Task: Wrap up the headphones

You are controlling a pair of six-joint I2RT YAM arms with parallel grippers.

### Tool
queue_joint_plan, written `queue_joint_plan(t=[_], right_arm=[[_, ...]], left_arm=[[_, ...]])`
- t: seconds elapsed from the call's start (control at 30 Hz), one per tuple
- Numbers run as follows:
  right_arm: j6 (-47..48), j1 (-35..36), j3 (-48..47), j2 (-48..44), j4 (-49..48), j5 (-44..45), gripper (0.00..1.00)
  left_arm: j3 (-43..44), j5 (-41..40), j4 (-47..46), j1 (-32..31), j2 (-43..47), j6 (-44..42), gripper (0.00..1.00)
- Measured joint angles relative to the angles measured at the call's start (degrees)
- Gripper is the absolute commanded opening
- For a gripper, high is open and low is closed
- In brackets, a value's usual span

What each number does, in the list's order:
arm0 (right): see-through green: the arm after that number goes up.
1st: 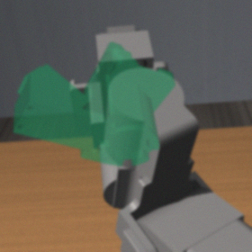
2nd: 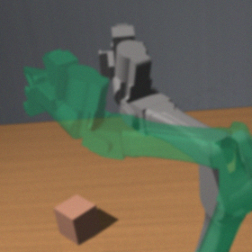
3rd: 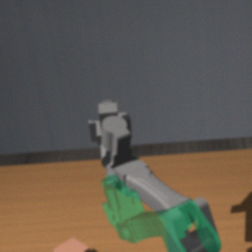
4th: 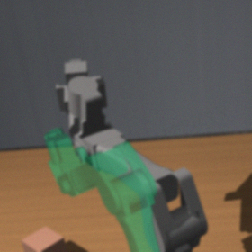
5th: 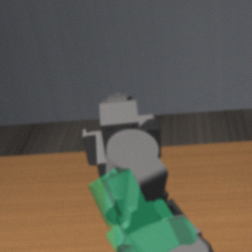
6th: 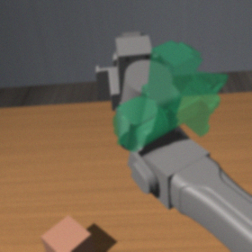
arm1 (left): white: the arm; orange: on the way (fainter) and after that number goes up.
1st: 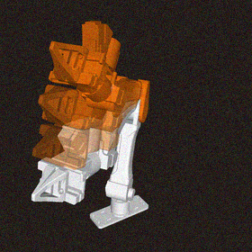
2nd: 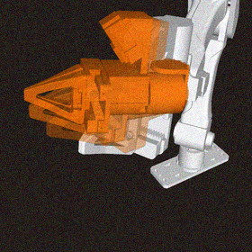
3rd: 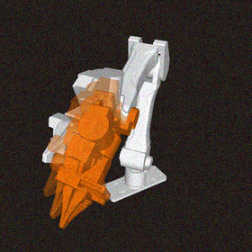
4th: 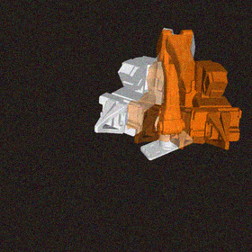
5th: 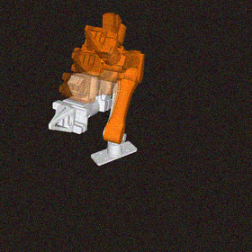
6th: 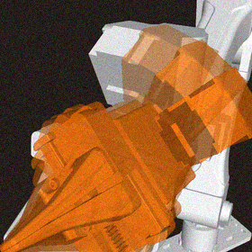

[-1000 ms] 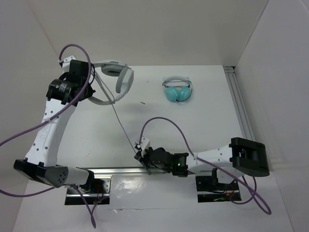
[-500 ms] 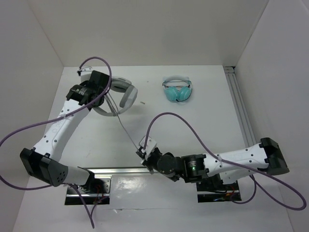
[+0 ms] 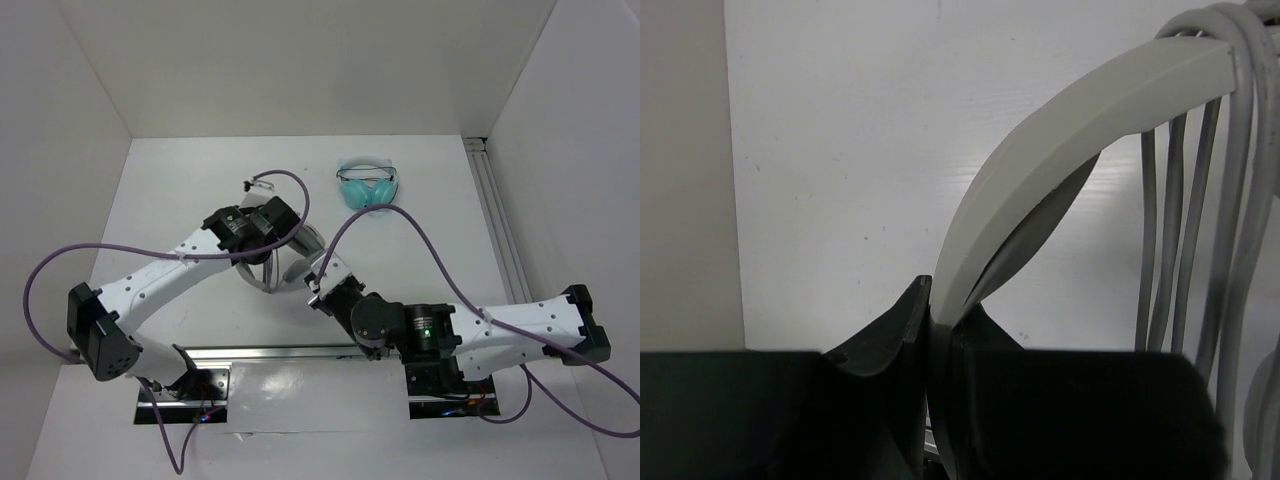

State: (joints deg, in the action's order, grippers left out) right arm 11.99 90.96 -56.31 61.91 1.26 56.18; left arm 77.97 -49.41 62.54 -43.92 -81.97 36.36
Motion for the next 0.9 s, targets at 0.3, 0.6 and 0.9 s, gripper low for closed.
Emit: queue_joint_plan(t=[0.3,0.6,0.9], right_arm=[[11.76,-12.0,4.13,-3.34,-5.55,-1.11,0.09],[9.86,-24.72,6.36,-3.48,-4.63,-16.22,0.1],[7.56,-30.71,5.62,-2.03,-2.95,-25.44,0.16]], left_arm=[[-3.1,4.33,-1.92,-13.4,3.19,-6.23,0.0],[-3.67,7.82,-6.14,-20.28,7.67,-7.98,0.0],[-3.43,9.29,-5.27,-20.9,10.95,-9.49,0.0]])
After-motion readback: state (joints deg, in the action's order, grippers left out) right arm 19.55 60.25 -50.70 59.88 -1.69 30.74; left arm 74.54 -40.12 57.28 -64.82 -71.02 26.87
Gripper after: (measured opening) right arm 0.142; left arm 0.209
